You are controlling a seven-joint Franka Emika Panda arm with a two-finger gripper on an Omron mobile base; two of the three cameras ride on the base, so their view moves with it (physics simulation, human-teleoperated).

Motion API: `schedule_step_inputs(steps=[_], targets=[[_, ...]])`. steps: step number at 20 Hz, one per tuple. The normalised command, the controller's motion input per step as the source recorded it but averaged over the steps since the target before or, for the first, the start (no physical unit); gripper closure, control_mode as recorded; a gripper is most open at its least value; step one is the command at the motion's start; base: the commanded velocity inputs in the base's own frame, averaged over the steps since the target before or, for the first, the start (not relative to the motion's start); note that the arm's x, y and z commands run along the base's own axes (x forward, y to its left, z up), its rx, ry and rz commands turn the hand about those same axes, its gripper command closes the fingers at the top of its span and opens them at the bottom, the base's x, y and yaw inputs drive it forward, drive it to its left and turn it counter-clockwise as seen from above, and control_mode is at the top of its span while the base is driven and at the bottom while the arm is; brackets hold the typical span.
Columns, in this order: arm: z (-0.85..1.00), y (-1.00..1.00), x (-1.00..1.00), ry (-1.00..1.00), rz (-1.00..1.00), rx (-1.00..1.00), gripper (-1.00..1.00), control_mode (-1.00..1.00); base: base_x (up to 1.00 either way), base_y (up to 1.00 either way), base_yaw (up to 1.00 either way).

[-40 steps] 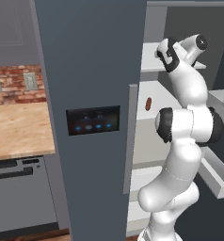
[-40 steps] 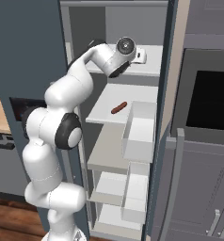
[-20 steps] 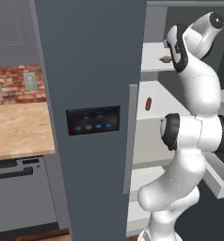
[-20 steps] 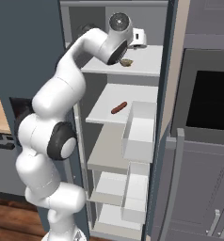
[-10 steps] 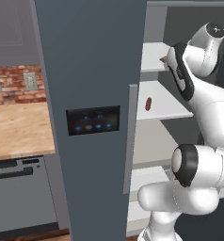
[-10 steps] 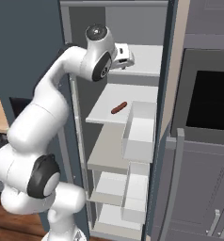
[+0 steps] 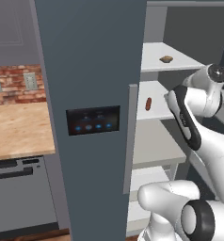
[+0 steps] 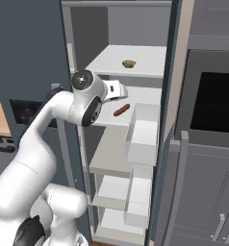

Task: Move the sausage and scallops from the second highest shelf to the top shelf to make space. Then, place the pitcher from the counter on the cleared second highest shelf.

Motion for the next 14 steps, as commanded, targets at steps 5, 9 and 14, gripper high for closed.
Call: schedule_step_inputs(steps=[5,9,14], targets=[[-0.02,0.00,-0.06,0.05,0.00,0.01,-1.00,-1.00,0.00,0.00,0.00],[-0.04,0.00,0.18,0.18,0.00,0.04,-1.00,-1.00,0.00,0.00,0.00],[-0.30,0.00,0.33,0.16,0.00,0.10,-1.00,-1.00,0.00,0.00,0.00]])
